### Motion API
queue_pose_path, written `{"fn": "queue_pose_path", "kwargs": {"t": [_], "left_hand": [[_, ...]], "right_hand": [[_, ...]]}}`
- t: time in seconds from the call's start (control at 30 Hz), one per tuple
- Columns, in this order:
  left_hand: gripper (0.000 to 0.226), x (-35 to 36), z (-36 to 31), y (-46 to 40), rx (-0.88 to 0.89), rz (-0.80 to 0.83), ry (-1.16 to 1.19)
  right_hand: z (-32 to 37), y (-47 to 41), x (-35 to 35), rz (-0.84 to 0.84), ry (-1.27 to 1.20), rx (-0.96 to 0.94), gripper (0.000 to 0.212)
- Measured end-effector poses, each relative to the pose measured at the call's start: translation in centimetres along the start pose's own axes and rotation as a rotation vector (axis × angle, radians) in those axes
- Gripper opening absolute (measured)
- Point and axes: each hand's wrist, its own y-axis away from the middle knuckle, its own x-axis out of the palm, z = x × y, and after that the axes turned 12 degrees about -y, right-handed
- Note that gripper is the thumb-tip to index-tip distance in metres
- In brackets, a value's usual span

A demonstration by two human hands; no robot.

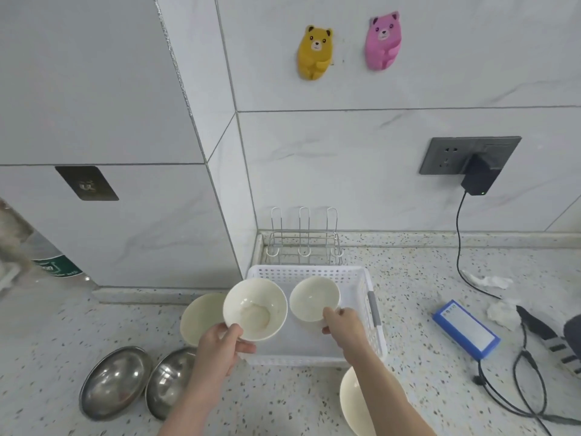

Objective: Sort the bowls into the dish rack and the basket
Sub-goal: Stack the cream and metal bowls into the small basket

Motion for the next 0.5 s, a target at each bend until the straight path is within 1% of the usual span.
{"fn": "queue_pose_path", "kwargs": {"t": [0.13,0.23,0.3,0.4,0.5], "left_hand": [[0.015,1.2,-0.8,-1.0,-0.009,0.007,-0.018],[0.015,2.2,-0.9,-1.8,-0.002,0.02,-0.05],[0.016,2.8,-0.9,-2.4,0.009,0.019,-0.081],[0.014,3.7,-0.8,-3.0,0.025,-0.017,-0.13],[0.016,4.2,-0.8,-3.8,0.02,-0.058,-0.171]], "right_hand": [[-0.6,-0.7,-0.1,-0.009,-0.038,0.022,0.02],[-0.9,-0.8,0.1,-0.013,-0.066,0.023,0.016],[-1.1,-0.6,0.2,-0.069,-0.096,-0.001,0.018],[-1.1,0.0,0.2,-0.196,-0.141,-0.069,0.02],[-0.9,0.8,0.3,-0.303,-0.232,-0.164,0.015]]}}
